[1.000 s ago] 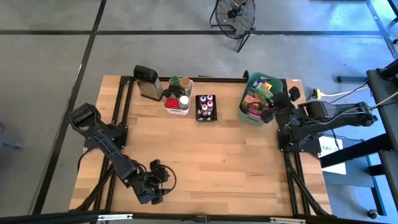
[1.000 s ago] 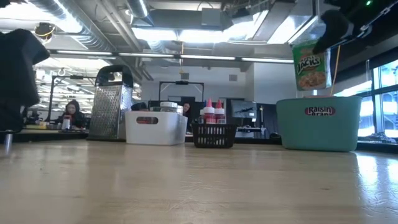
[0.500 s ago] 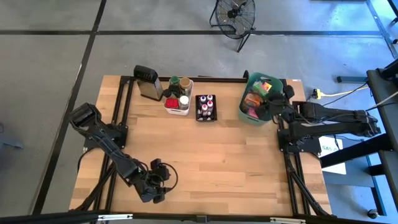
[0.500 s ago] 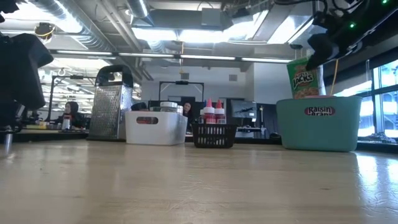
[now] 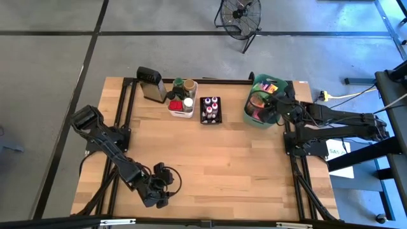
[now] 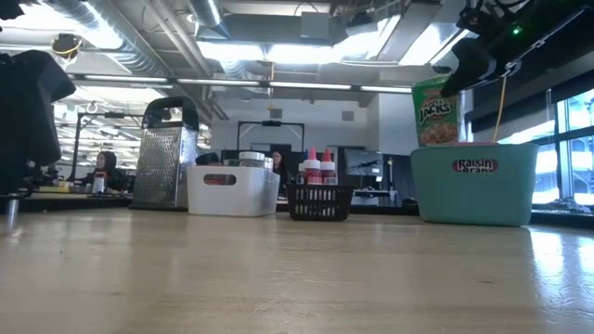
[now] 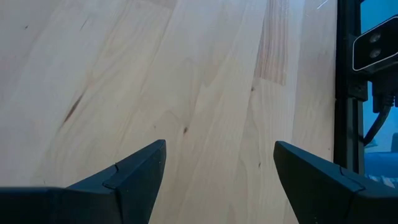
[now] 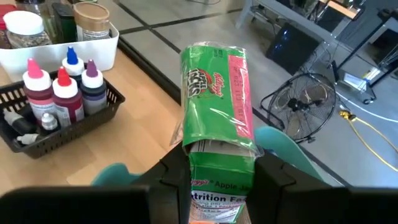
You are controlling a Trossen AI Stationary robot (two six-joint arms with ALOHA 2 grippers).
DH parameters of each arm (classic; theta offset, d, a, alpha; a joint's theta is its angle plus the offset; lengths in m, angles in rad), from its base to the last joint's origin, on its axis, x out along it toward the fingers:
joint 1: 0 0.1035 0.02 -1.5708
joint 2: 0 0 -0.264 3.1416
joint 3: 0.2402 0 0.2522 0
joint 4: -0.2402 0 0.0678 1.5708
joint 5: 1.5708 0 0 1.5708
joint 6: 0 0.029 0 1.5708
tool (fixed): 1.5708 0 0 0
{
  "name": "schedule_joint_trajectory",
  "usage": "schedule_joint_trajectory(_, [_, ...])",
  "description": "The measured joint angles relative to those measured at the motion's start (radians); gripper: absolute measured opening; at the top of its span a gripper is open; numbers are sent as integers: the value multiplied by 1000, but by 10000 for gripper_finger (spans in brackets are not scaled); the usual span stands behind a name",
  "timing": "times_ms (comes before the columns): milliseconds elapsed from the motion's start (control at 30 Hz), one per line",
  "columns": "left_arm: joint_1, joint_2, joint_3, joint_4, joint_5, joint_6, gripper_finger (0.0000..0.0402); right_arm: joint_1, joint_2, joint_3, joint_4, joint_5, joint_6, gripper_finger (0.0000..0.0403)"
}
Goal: Pick & Place Kitchen Items
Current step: Put the green cereal box into the green bin
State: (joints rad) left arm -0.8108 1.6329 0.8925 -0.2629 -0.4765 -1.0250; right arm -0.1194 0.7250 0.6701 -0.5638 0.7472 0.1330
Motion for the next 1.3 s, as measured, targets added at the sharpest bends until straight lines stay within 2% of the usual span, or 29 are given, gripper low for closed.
schedule_joint_trajectory(333, [0, 0, 0, -2, 0, -1, 293, -55, -4, 0, -14, 57, 31, 108])
schedule_joint_trajectory(867, [-15, 0, 0, -3, 0, -13, 293, -79, -20, 2, -189, 30, 167, 108])
schedule_joint_trajectory(1000, [-25, 0, 0, -2, -1, -13, 293, -78, -20, 2, -188, -11, 180, 108])
schedule_joint_trajectory(1300, [-26, 0, 0, -1, -2, -18, 293, -78, -20, -87, -97, -19, 222, 108])
